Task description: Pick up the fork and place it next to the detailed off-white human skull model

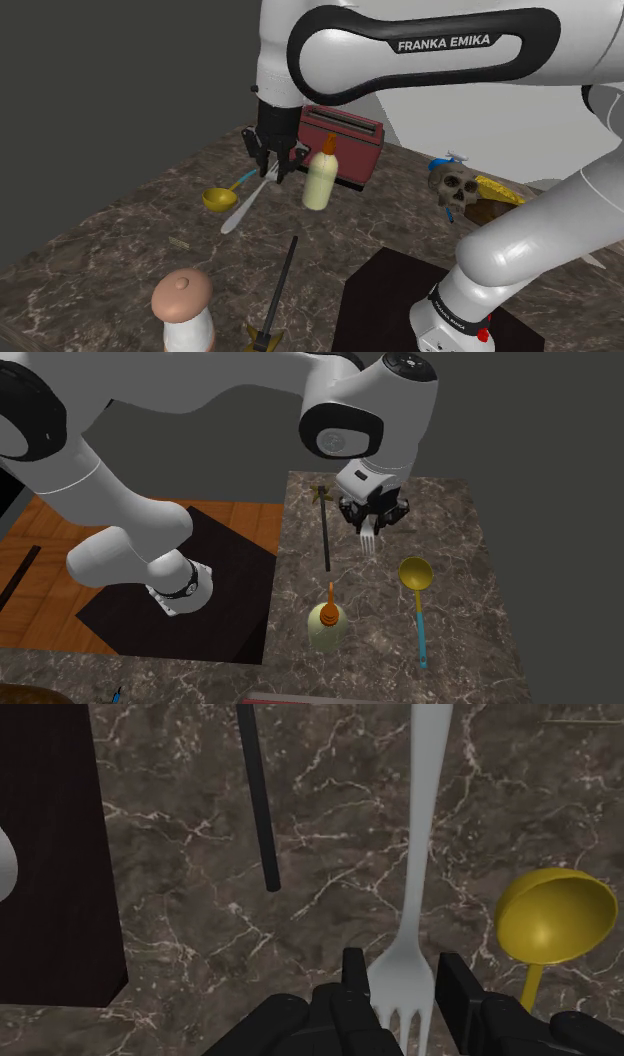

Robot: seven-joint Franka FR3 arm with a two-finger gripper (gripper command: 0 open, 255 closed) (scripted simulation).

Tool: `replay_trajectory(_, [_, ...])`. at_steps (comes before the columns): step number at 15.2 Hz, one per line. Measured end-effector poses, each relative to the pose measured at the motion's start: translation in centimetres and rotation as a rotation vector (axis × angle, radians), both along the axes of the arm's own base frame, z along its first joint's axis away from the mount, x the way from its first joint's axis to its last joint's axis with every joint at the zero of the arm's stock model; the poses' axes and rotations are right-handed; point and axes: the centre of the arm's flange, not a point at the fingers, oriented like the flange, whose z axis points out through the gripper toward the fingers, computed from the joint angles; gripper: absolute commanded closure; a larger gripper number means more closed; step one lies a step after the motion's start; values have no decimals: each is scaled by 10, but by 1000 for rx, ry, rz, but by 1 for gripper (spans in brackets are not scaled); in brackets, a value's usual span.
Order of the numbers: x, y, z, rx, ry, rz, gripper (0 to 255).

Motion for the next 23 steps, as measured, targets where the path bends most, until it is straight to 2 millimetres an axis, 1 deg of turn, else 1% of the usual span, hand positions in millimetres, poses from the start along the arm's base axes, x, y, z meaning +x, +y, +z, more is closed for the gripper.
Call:
replay_trajectory(5, [-2, 0, 24, 0, 0, 0, 255])
replay_trajectory(7, [-5, -15, 28, -1, 0, -1, 255])
replay_trajectory(8, [-5, -26, 27, -2, 1, -1, 255])
replay_trajectory(10, [-13, -52, 31, -2, 1, -2, 255])
replay_trajectory(14, [-24, -105, 29, -1, 0, -1, 255])
replay_trajectory(16, [-27, -128, 30, -1, 0, -2, 255])
replay_trajectory(21, [-40, -195, 30, -1, 0, -1, 255])
replay_trajectory(22, [-42, -206, 27, -1, 0, -1, 255])
replay_trajectory(23, [-45, -218, 29, -1, 0, -1, 255])
